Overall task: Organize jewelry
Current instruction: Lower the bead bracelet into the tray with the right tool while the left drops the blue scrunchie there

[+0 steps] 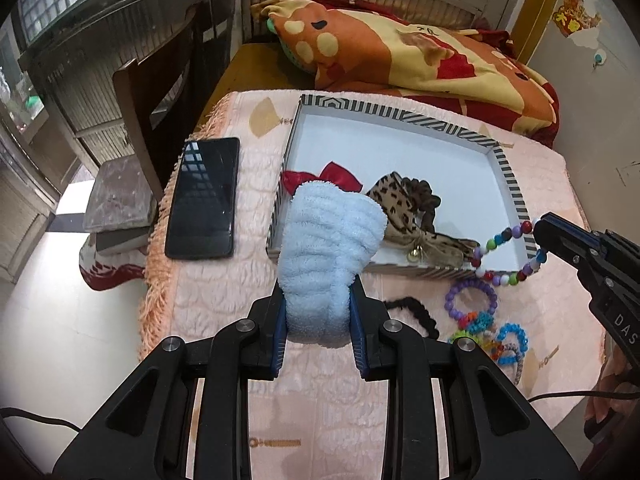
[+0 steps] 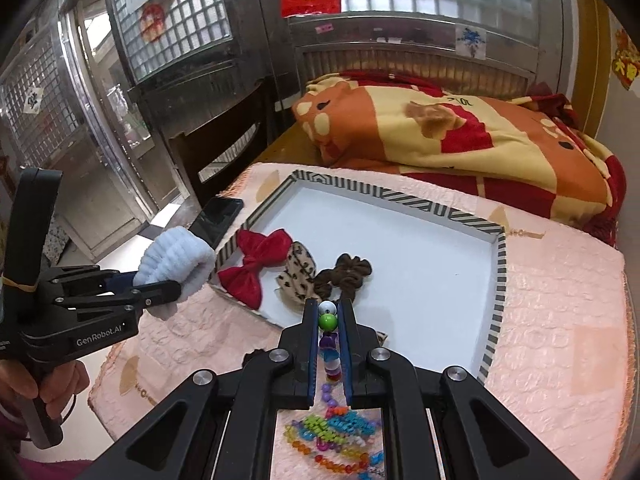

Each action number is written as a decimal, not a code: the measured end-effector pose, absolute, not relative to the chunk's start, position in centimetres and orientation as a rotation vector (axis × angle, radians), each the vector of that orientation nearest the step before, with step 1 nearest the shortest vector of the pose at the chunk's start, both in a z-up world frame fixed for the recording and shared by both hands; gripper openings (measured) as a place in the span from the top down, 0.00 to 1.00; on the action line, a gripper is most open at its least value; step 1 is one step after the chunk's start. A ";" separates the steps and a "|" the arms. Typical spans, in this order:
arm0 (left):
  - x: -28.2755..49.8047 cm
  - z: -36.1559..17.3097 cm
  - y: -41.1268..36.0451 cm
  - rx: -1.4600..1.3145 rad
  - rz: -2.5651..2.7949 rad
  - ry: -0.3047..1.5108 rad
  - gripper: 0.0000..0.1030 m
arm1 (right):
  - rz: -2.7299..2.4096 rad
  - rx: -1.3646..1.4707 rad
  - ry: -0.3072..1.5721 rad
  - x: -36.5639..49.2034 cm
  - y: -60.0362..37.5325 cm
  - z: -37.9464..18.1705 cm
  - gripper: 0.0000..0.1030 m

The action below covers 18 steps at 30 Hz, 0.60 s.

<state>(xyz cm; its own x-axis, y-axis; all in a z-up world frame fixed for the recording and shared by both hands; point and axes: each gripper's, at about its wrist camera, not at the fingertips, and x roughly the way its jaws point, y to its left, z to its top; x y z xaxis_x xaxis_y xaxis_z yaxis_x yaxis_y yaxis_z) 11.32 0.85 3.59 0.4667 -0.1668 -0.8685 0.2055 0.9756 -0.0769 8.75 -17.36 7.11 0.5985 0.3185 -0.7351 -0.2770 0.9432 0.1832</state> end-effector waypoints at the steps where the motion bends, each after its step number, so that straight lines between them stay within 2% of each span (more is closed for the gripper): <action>1: 11.5 3.6 0.8 0.046 -0.227 1.059 0.75 | 0.340 0.050 0.863 9.0 -17.4 7.1 0.91; 18: 19.2 2.6 -1.9 0.108 -0.215 1.055 0.75 | 0.329 0.117 0.971 15.5 -18.6 3.3 0.91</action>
<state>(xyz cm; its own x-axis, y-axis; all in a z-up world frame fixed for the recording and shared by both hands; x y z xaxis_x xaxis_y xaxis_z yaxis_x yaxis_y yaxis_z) 19.21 -1.90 2.59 0.4751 -0.1238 -0.8712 0.2273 0.9737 -0.0144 15.51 -18.62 3.25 0.5197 0.3257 -0.7898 -0.2214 0.9442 0.2437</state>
